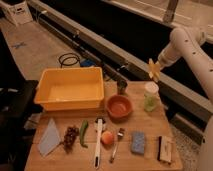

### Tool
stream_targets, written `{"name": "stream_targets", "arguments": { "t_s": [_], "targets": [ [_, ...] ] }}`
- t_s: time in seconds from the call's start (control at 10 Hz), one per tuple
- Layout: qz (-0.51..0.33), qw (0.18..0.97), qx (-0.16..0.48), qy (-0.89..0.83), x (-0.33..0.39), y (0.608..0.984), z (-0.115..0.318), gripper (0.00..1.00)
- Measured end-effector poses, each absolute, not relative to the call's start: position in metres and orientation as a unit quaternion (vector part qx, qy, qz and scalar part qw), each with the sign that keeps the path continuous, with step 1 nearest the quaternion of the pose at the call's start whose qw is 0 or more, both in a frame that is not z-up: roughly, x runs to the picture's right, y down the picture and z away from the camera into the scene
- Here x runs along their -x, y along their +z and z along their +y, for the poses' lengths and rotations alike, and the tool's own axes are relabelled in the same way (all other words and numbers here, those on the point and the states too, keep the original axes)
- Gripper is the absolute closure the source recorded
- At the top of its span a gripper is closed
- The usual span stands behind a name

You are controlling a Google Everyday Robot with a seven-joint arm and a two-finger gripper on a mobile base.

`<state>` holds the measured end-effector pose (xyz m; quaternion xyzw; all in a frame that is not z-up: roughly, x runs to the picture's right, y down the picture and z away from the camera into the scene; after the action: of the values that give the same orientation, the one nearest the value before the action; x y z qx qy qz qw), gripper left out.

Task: Place banana in paper cup

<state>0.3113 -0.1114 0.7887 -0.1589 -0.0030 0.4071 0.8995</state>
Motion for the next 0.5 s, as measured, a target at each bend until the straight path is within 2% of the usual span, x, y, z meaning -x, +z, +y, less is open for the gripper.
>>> {"name": "stream_targets", "arguments": {
  "t_s": [0.5],
  "targets": [
    [-0.03, 0.899, 0.148, 0.412, -0.31, 0.826, -0.092, 1.0]
  ]
}}
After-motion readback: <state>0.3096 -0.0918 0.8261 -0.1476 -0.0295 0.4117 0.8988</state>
